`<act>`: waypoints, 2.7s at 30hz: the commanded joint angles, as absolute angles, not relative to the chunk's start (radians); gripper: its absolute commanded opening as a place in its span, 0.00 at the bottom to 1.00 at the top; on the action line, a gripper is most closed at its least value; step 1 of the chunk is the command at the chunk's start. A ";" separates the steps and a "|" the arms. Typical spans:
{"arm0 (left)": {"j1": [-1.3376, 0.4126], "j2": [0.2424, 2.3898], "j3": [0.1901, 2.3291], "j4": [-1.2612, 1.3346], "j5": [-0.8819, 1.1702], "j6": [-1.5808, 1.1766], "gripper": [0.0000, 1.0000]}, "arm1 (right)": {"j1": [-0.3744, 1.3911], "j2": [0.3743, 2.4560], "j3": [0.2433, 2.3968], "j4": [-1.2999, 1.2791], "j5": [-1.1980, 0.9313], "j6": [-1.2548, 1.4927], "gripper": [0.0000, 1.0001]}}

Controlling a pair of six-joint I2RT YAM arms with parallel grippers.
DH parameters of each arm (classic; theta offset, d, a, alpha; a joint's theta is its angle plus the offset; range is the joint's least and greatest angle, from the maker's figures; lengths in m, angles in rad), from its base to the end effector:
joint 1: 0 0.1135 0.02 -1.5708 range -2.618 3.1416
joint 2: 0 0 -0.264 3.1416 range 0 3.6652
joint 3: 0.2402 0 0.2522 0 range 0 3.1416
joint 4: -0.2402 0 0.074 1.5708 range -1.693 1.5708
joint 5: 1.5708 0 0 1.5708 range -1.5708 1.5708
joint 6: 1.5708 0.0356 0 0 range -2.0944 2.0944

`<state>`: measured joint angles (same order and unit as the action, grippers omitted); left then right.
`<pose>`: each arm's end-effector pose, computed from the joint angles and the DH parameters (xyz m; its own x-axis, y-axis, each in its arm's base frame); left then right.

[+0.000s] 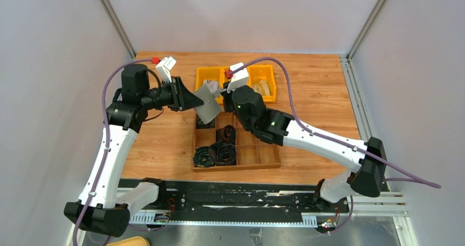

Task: Take the credit cards out of the card holder
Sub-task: Open the card holder.

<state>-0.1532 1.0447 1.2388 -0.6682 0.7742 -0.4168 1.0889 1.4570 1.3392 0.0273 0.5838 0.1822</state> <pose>0.1985 -0.0558 0.4025 -0.7056 -0.1839 -0.6843 0.4792 0.5875 -0.6520 0.1766 0.2954 0.3972 -0.1291 0.0795 -0.9884 -0.4693 0.8732 0.1315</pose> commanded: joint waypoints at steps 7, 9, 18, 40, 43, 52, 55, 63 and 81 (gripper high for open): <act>-0.153 1.013 1.285 -0.694 0.865 -0.352 0.00 | 0.948 1.280 1.252 -0.063 0.200 0.393 0.75; -0.153 1.013 1.290 -0.687 0.892 -0.344 0.00 | 0.918 1.230 1.182 -0.019 0.088 0.458 0.78; -0.153 1.013 1.314 -0.610 1.026 -0.403 0.00 | 0.912 1.111 0.963 0.253 -0.196 0.589 0.80; -0.153 0.929 1.266 -0.420 1.176 -0.621 0.00 | 0.799 1.241 0.892 0.759 -0.352 1.007 0.62; -0.153 0.928 1.270 -0.412 1.178 -0.635 0.00 | 0.797 1.238 0.882 0.788 -0.344 1.030 0.60; -0.153 0.907 1.252 -0.384 1.188 -0.669 0.00 | 0.790 1.251 0.862 0.841 -0.224 1.119 0.45; -0.153 0.902 1.251 -0.382 1.193 -0.670 0.00 | 0.790 1.274 0.879 0.876 -0.231 1.145 0.40; -0.153 0.906 1.243 -0.388 1.175 -0.656 0.01 | 0.794 1.287 0.912 0.811 -0.293 1.143 0.02; -0.153 0.866 1.226 -0.562 1.167 -0.435 0.63 | 0.821 1.331 1.390 -0.038 -0.448 0.684 0.00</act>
<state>-0.1482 0.9012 1.2278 -0.4820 1.1339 -0.5297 0.8101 1.3155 1.3003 0.1936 -0.3698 0.8333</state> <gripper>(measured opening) 0.551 0.020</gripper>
